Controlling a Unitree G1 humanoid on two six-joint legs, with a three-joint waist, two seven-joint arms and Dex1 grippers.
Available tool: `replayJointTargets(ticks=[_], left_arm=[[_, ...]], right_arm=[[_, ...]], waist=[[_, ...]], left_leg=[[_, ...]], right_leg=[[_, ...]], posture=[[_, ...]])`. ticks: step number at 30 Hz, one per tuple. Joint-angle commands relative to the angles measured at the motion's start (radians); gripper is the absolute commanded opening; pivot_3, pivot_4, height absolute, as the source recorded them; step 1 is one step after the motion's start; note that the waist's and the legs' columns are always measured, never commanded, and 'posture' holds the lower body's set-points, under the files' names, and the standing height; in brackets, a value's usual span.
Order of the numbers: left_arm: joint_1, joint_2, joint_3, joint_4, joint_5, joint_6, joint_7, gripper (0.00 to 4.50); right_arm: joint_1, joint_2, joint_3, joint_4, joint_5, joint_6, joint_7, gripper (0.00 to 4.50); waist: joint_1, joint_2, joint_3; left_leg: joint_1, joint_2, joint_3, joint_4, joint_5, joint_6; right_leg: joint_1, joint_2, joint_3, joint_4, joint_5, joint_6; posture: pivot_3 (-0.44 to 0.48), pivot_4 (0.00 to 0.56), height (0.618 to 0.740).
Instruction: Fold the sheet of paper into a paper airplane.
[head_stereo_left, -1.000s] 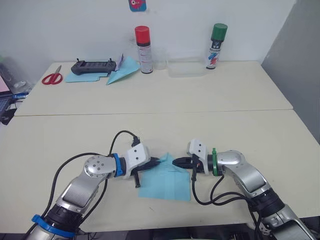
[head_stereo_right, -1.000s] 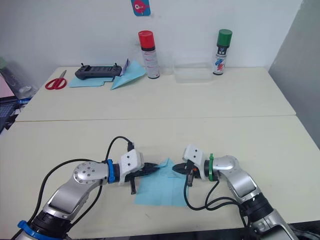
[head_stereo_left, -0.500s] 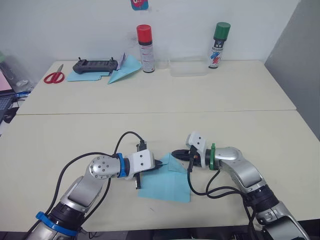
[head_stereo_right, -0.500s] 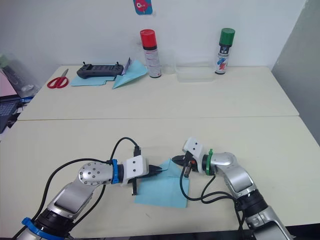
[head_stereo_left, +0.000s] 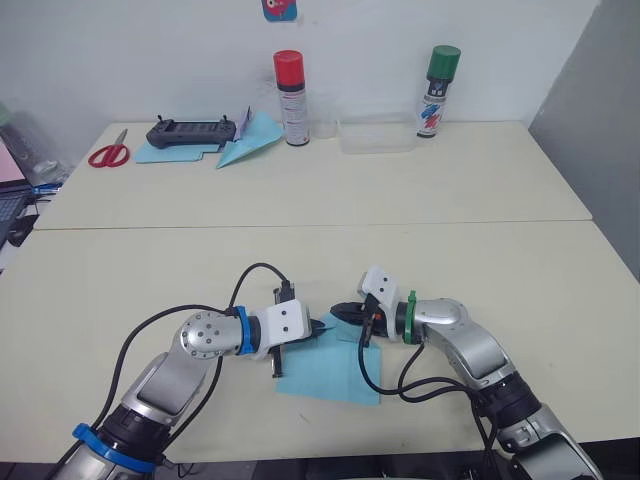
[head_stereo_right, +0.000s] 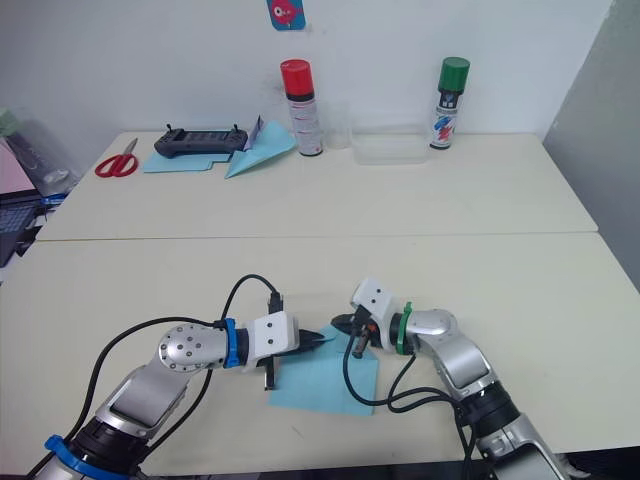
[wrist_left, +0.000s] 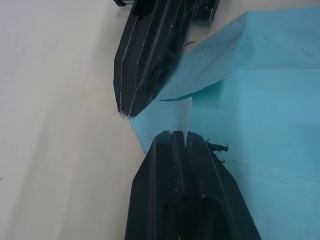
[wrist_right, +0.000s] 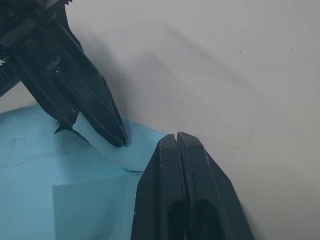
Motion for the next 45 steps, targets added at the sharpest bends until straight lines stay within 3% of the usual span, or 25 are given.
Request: replayJointTargets(ticks=[1, 9, 10, 13, 16, 18, 21, 25, 28, 33, 34, 40, 45], left_arm=[[0.027, -0.005, -0.039, -0.005, 0.032, 0.013, 0.000, 0.02], [0.045, -0.003, -0.026, -0.047, 0.009, 0.030, -0.009, 0.02], [0.050, 0.002, -0.020, -0.057, -0.004, 0.039, -0.017, 0.54], [0.074, 0.031, 0.030, -0.116, -0.070, 0.088, -0.046, 1.20], [0.097, 0.045, 0.143, -0.198, -0.221, 0.218, -0.056, 2.19], [0.095, 0.069, 0.275, -0.236, -0.381, 0.396, -0.056, 2.70], [0.088, 0.105, 0.415, -0.232, -0.533, 0.567, -0.055, 2.70], [0.044, 0.042, 0.477, -0.132, -0.575, 0.602, 0.023, 2.70], [0.019, -0.038, 0.432, -0.100, -0.541, 0.574, 0.090, 1.78], [0.035, -0.134, 0.262, -0.154, -0.471, 0.531, 0.137, 0.17], [0.047, -0.150, 0.236, -0.161, -0.462, 0.530, 0.148, 0.04], [0.110, -0.124, 0.108, -0.098, -0.281, 0.452, 0.225, 0.04], [0.154, -0.136, 0.138, -0.100, -0.299, 0.473, 0.258, 0.04]], right_arm=[[0.009, 0.003, 0.028, -0.011, -0.002, 0.013, 0.009, 0.00], [0.010, -0.017, 0.061, 0.014, -0.039, -0.016, 0.014, 0.00], [0.011, -0.018, 0.061, 0.017, -0.042, -0.021, 0.014, 0.00], [0.017, -0.024, 0.063, 0.022, -0.051, -0.036, 0.015, 0.00], [0.019, -0.024, 0.061, 0.029, -0.055, -0.045, 0.017, 0.00], [0.021, -0.027, 0.060, 0.031, -0.056, -0.051, 0.019, 0.00], [0.026, -0.035, 0.061, 0.034, -0.056, -0.061, 0.023, 0.00], [0.027, -0.044, 0.067, 0.043, -0.060, -0.080, 0.033, 0.00], [0.024, -0.046, 0.066, 0.048, -0.059, -0.086, 0.035, 0.00], [0.024, -0.044, 0.063, 0.051, -0.062, -0.088, 0.031, 0.00], [0.025, -0.043, 0.063, 0.049, -0.062, -0.088, 0.029, 0.00], [0.036, -0.044, 0.067, 0.040, -0.066, -0.092, 0.020, 0.00], [0.039, -0.044, 0.068, 0.039, -0.069, -0.094, 0.015, 0.00]], waist=[[0.000, 0.000, 0.000], [0.000, 0.000, -0.001], [0.000, 0.000, -0.001], [0.000, 0.000, -0.001], [-0.002, 0.000, 0.000], [-0.002, 0.000, 0.000], [-0.003, 0.000, 0.000], [0.000, 0.000, 0.000], [0.000, -0.001, -0.001], [0.002, -0.001, -0.001], [0.002, -0.001, -0.001], [0.003, -0.001, -0.001], [0.004, -0.001, -0.002]], left_leg=[[0.000, 0.000, 0.000, 0.000, 0.000, 0.000], [0.000, 0.000, 0.000, 0.000, 0.000, 0.000], [0.000, 0.000, 0.000, 0.000, 0.000, 0.000], [0.000, 0.000, 0.000, 0.000, 0.000, 0.000], [0.000, 0.000, 0.000, -0.001, 0.000, 0.000], [0.000, 0.000, -0.001, -0.001, 0.000, 0.000], [0.000, 0.001, -0.001, 0.000, 0.000, 0.000], [0.001, 0.000, -0.001, 0.000, 0.000, 0.000], [0.001, 0.000, -0.001, 0.000, 0.000, 0.000], [0.001, 0.000, -0.001, 0.000, 0.000, 0.000], [0.001, 0.000, -0.001, 0.000, 0.000, 0.000], [0.002, 0.000, -0.001, 0.000, 0.000, 0.000], [0.006, 0.000, -0.001, 0.000, 0.000, 0.000]], right_leg=[[0.000, 0.000, 0.000, 0.000, 0.000, 0.000], [0.000, 0.000, 0.000, 0.000, 0.000, 0.000], [0.000, 0.000, 0.000, 0.000, 0.000, 0.000], [0.000, 0.000, 0.000, 0.000, 0.000, 0.000], [0.000, 0.000, 0.000, 0.000, 0.000, 0.000], [-0.001, 0.000, -0.001, 0.001, 0.000, 0.000], [-0.001, 0.000, -0.002, 0.002, 0.000, 0.000], [0.001, 0.000, -0.001, 0.002, -0.001, 0.000], [0.001, 0.000, -0.001, 0.001, 0.000, 0.000], [0.001, 0.000, -0.001, 0.001, 0.002, -0.004], [0.001, 0.000, -0.001, 0.001, 0.002, -0.004], [0.001, 0.000, -0.001, 0.002, 0.001, -0.004], [0.006, 0.000, -0.001, 0.002, 0.000, -0.001]], posture=[[0.000, 0.150, 0.740], [0.000, 0.150, 0.740], [0.000, 0.150, 0.740], [0.000, 0.150, 0.740], [0.000, 0.150, 0.740], [0.000, 0.150, 0.740], [0.000, 0.150, 0.740], [0.000, 0.150, 0.740], [0.000, 0.150, 0.740], [0.000, 0.150, 0.740], [0.000, 0.150, 0.740], [0.000, 0.150, 0.740], [0.000, 0.150, 0.740]])
